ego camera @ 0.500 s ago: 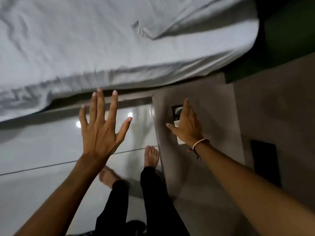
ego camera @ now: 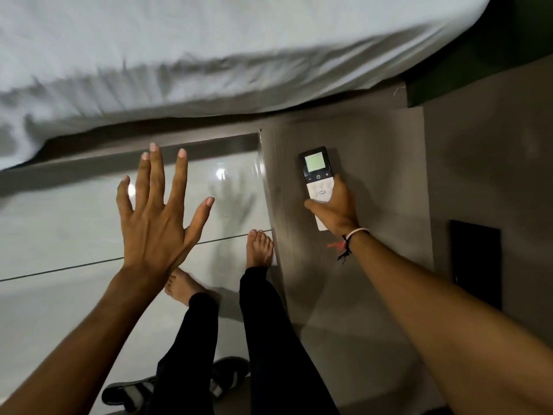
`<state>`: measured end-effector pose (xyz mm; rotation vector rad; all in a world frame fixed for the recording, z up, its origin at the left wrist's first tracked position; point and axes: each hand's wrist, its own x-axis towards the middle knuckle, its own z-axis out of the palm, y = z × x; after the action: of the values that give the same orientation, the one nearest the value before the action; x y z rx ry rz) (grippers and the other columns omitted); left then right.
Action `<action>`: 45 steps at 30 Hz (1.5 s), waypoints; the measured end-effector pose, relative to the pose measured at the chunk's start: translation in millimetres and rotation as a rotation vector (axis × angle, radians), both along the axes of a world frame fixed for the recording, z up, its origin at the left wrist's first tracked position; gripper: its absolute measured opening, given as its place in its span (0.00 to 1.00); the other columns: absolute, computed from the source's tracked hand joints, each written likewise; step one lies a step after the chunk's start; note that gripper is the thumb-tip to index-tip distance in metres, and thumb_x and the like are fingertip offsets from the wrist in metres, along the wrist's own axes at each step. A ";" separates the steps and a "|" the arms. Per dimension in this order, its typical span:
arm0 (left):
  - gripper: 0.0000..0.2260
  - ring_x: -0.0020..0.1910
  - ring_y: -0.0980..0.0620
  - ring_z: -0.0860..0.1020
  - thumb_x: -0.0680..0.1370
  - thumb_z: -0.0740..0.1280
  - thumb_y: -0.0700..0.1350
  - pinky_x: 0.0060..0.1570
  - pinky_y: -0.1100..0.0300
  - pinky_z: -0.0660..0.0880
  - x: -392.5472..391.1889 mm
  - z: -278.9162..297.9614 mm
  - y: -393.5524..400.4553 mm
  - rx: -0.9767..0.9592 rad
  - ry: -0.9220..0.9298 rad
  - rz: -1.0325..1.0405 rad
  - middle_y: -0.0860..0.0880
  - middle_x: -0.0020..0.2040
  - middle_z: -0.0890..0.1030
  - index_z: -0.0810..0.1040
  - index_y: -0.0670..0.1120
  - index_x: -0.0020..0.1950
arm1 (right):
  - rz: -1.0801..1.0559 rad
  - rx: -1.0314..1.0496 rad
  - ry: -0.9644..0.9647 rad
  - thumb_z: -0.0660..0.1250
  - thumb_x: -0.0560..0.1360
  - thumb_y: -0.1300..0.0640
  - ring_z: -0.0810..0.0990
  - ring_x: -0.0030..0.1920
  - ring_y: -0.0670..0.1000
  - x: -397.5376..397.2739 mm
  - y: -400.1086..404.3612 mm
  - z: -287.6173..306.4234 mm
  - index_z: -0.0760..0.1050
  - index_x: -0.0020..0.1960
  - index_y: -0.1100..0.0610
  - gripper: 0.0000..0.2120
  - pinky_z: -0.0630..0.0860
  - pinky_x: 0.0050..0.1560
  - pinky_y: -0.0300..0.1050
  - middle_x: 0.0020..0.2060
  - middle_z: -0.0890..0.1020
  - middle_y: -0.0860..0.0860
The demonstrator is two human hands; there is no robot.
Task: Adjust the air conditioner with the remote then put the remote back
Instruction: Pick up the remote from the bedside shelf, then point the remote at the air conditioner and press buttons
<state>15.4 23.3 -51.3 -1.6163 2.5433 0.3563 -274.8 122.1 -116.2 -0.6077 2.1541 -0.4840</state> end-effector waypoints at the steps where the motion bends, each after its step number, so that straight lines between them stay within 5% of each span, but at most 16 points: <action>1: 0.34 0.82 0.40 0.54 0.81 0.49 0.65 0.76 0.36 0.55 -0.6 1.8 -1.7 -0.008 0.005 0.004 0.39 0.84 0.52 0.49 0.51 0.83 | 0.010 -0.024 -0.033 0.78 0.67 0.64 0.83 0.42 0.48 0.0 -1.4 4.5 0.74 0.59 0.58 0.23 0.82 0.38 0.42 0.45 0.82 0.50; 3: 0.34 0.82 0.41 0.53 0.81 0.49 0.66 0.77 0.36 0.54 -1.5 12.8 -6.7 -0.014 0.023 -0.002 0.39 0.84 0.51 0.49 0.51 0.83 | 0.036 -0.057 -0.094 0.78 0.67 0.67 0.82 0.40 0.47 1.7 -7.1 17.5 0.74 0.57 0.57 0.23 0.81 0.34 0.37 0.43 0.82 0.48; 11: 0.34 0.83 0.44 0.50 0.81 0.45 0.68 0.77 0.38 0.53 5.9 103.9 -57.7 -0.223 0.067 -0.060 0.41 0.84 0.49 0.46 0.53 0.83 | 0.027 -0.244 -0.291 0.78 0.70 0.70 0.86 0.39 0.64 15.1 -78.6 131.5 0.73 0.59 0.64 0.22 0.86 0.42 0.59 0.47 0.84 0.61; 15: 0.34 0.83 0.44 0.49 0.82 0.45 0.67 0.78 0.37 0.53 20.5 187.2 -95.8 -0.381 0.112 -0.033 0.41 0.84 0.49 0.45 0.52 0.83 | 0.043 -0.409 -0.348 0.77 0.72 0.68 0.83 0.36 0.61 32.3 -131.9 219.2 0.72 0.61 0.65 0.21 0.85 0.43 0.63 0.45 0.83 0.62; 20: 0.33 0.83 0.44 0.51 0.82 0.45 0.66 0.77 0.38 0.54 50.9 304.8 -124.0 -0.585 0.149 0.034 0.41 0.84 0.50 0.47 0.52 0.83 | 0.155 -0.640 -0.440 0.69 0.79 0.60 0.81 0.35 0.59 67.5 -189.9 344.9 0.74 0.57 0.60 0.09 0.83 0.39 0.56 0.40 0.80 0.64; 25: 0.33 0.82 0.42 0.56 0.82 0.48 0.66 0.74 0.36 0.58 97.0 437.7 -147.9 -0.792 0.176 0.095 0.41 0.84 0.53 0.50 0.52 0.83 | 0.338 -0.815 -0.441 0.65 0.82 0.60 0.82 0.35 0.62 120.0 -241.0 488.9 0.73 0.58 0.60 0.06 0.83 0.44 0.66 0.40 0.82 0.65; 34: 0.35 0.81 0.40 0.60 0.80 0.49 0.68 0.73 0.32 0.59 188.1 662.3 -152.1 -1.087 0.147 0.252 0.39 0.83 0.57 0.53 0.52 0.83 | 0.534 -1.104 -0.441 0.62 0.83 0.61 0.82 0.32 0.61 236.5 -278.4 722.2 0.69 0.60 0.65 0.10 0.85 0.37 0.58 0.39 0.81 0.64; 45: 0.38 0.81 0.40 0.60 0.77 0.47 0.72 0.73 0.30 0.58 263.7 805.9 -120.3 -1.266 0.082 0.397 0.40 0.83 0.57 0.52 0.54 0.83 | 0.601 -1.234 -0.500 0.63 0.79 0.60 0.84 0.28 0.59 321.3 -277.4 888.8 0.71 0.51 0.58 0.02 0.82 0.28 0.51 0.36 0.83 0.63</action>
<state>279.0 -96.9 754.6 -2.4100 2.5381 -1.4829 46.5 -155.3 772.6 -1.5141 0.9250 -1.4236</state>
